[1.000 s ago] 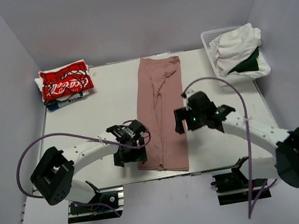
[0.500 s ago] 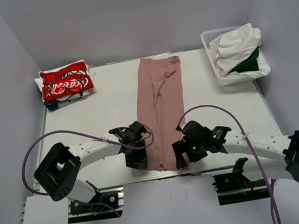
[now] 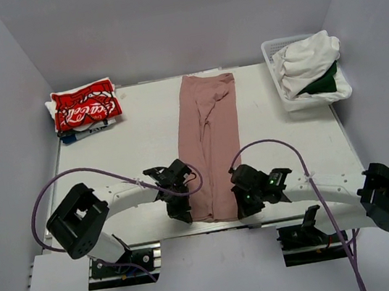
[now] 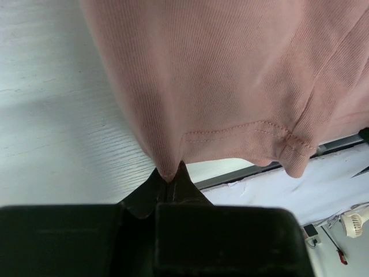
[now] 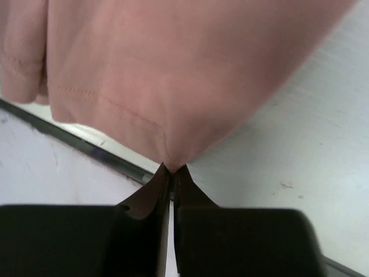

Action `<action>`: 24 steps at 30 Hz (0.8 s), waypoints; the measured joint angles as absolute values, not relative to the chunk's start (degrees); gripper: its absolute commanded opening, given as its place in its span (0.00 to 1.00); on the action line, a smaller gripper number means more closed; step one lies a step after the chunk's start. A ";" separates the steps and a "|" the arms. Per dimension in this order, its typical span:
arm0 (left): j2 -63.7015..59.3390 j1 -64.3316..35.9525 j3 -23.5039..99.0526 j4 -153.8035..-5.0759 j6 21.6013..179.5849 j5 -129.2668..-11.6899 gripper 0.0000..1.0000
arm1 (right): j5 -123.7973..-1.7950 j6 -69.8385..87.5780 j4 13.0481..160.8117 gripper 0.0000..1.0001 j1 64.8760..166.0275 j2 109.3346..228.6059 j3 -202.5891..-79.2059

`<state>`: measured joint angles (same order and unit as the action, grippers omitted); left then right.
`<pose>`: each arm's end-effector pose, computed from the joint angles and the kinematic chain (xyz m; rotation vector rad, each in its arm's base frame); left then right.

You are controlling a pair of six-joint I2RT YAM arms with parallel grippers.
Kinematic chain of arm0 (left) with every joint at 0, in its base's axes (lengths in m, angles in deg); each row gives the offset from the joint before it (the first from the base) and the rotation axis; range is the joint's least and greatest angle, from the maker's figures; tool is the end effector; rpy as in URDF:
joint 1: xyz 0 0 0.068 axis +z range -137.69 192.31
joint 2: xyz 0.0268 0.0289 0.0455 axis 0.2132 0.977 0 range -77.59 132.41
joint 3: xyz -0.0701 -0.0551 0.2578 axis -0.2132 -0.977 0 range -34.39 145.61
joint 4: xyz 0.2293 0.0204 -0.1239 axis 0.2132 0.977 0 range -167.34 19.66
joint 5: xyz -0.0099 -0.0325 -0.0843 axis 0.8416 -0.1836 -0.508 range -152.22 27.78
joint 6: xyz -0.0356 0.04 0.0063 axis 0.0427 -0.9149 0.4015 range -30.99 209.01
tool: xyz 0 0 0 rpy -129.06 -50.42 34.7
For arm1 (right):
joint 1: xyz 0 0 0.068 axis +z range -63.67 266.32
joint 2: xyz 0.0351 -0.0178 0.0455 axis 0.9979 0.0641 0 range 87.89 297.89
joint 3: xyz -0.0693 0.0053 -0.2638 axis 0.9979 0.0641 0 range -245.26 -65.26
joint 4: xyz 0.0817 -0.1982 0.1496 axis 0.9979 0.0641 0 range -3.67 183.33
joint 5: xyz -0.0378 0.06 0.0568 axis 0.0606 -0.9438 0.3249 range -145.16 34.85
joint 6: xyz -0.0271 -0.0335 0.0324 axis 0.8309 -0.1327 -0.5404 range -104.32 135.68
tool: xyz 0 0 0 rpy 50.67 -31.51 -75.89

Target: Fold and stack the t-shirts

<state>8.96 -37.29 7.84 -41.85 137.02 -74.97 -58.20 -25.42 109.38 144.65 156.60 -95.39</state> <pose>0.1500 -0.1882 0.1418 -0.0729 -3.0605 0.4310 0.1060 0.1755 0.1572 -0.4382 2.7676 0.5884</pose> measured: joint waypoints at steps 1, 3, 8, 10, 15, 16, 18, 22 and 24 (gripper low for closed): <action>9.02 -37.29 7.97 -41.74 137.00 -75.04 0.00 | -57.29 -25.92 109.64 0.00 144.80 156.47 -95.39; 9.17 -37.32 8.50 -41.09 136.69 -74.66 0.00 | -55.45 -26.44 110.37 0.00 144.93 155.74 -95.48; 9.26 -37.47 12.04 -37.81 135.54 -67.78 0.00 | -48.96 -26.71 112.05 0.00 144.96 153.12 -98.19; 9.24 -37.43 15.47 -36.67 135.25 -64.52 0.00 | -45.68 -26.71 112.53 0.00 144.80 153.14 -101.21; 10.59 -35.63 28.91 -34.20 134.92 -57.16 0.00 | -37.02 -27.17 113.25 0.00 142.66 155.02 -108.92; 11.91 -34.74 32.21 -34.07 134.90 -56.22 0.00 | -35.41 -27.14 113.43 0.00 141.68 156.09 -110.37; 15.53 -32.70 37.90 -33.79 134.68 -54.62 0.00 | -32.65 -26.95 113.45 0.00 139.69 158.39 -112.79; 23.62 -28.55 46.38 -32.58 133.94 -53.14 0.00 | -29.31 -23.89 112.51 0.00 135.01 163.15 -117.14; 26.86 -26.76 49.28 -31.62 133.20 -53.03 0.00 | -28.72 -22.38 111.68 0.00 133.04 164.68 -118.74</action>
